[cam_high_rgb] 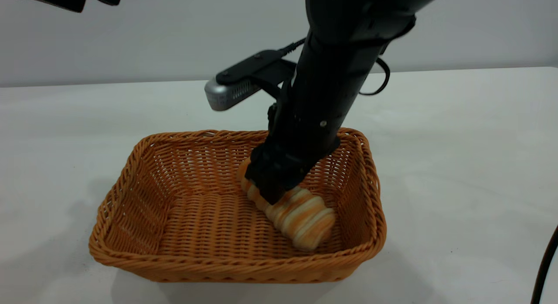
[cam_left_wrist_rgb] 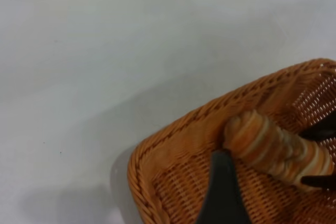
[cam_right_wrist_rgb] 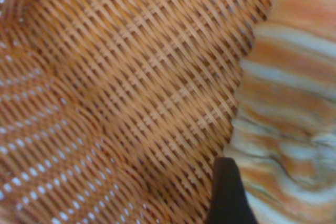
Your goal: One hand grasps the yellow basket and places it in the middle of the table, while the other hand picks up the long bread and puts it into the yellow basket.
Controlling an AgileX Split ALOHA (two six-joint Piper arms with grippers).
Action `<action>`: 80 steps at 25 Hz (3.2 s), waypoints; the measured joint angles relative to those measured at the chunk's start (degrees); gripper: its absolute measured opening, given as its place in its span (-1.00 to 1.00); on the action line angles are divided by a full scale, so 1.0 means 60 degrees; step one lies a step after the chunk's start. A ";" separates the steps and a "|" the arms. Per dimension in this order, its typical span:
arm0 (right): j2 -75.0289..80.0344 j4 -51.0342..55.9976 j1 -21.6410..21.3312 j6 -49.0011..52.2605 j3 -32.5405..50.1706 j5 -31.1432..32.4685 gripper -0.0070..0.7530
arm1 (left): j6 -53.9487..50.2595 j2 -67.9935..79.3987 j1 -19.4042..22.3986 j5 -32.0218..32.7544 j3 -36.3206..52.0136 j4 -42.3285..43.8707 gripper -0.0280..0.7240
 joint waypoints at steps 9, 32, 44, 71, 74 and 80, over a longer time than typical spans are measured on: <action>-0.1612 -0.0480 -0.0195 -0.0138 0.0000 0.0917 0.47 | -0.0024 -0.0588 0.0011 0.0299 0.0018 0.0460 0.65; -0.7388 -0.0980 -0.2823 0.0403 0.0000 0.5509 -0.34 | -0.3403 -0.5583 0.0011 0.3249 0.0849 0.3804 0.65; -1.0850 -0.1371 -0.2836 0.1103 0.1549 0.6182 -0.35 | -0.4563 -1.0397 0.0011 0.3945 0.3582 0.5101 0.65; -1.7734 -0.2110 -0.2836 0.2504 0.6256 0.6418 -0.35 | -0.5586 -1.3952 0.0011 0.5993 0.4922 0.6473 0.65; -1.8557 -0.2266 -0.2836 0.2567 0.6699 0.6428 -0.35 | -0.5637 -1.3952 0.0011 0.5993 0.4922 0.6473 0.65; -2.0015 -0.2576 -0.2836 0.2874 0.7245 0.6482 -0.35 | -0.5681 -1.3952 0.0011 0.5993 0.4922 0.6473 0.65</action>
